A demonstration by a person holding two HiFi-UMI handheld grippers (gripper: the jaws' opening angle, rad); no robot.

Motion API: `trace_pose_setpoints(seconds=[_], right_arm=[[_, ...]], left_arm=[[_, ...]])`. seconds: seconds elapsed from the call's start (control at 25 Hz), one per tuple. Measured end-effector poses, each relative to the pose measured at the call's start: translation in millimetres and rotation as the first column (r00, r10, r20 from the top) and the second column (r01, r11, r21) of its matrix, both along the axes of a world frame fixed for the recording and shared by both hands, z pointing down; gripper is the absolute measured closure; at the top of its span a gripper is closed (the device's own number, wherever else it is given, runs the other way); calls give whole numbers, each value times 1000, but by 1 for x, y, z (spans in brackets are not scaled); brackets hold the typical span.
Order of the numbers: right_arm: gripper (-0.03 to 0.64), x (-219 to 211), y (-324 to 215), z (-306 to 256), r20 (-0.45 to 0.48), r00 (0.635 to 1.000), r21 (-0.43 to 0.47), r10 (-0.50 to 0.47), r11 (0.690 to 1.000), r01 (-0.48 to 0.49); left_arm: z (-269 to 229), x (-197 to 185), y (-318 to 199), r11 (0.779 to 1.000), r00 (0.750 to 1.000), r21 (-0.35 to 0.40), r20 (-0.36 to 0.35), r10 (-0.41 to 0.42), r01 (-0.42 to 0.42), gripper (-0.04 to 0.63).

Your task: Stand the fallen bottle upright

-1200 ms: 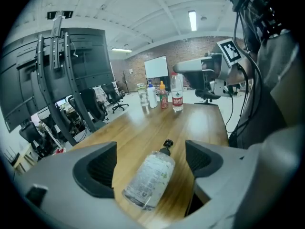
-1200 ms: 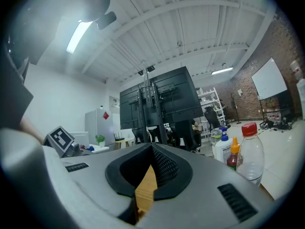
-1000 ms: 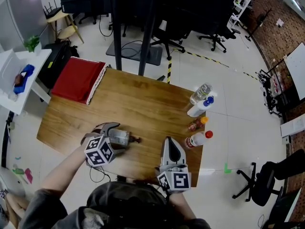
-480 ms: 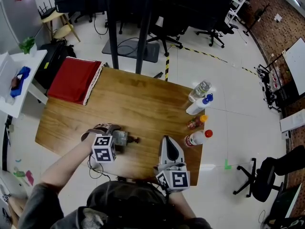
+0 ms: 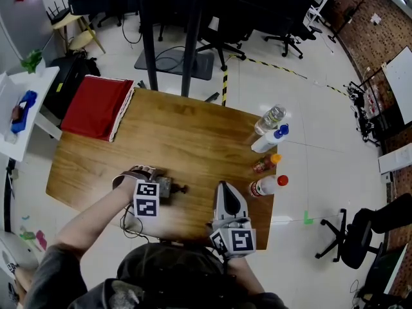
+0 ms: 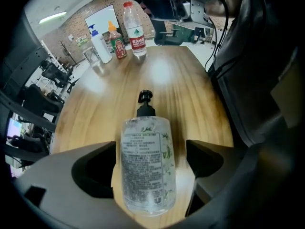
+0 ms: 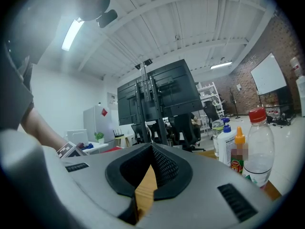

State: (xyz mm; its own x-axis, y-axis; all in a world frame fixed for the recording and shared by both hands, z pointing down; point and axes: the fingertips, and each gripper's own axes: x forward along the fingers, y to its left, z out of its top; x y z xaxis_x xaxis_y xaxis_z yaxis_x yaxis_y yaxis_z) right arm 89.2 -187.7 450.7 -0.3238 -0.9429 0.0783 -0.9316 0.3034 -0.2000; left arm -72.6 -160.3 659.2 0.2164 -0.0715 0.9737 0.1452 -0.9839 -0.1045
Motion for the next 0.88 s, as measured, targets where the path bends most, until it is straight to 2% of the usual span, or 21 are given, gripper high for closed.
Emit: trace_pose_setpoints(seconds=[0.2,0.56,0.88], right_arm=[[607,1,-7,4,2,1000,-2,1,1000,-1],[607,10,-20,9,5,1000,-11,17,1000,-17],[607,13,-28,14,-8,1000,-17,18,1000,-18]], left_arm=[[11,3,-1,998,997,-15,46,56,-55,118],[24,13,-9,996,994,-30,74,86,-84,118],[32,12,-9,993,990,-75,98,100,-93,118]])
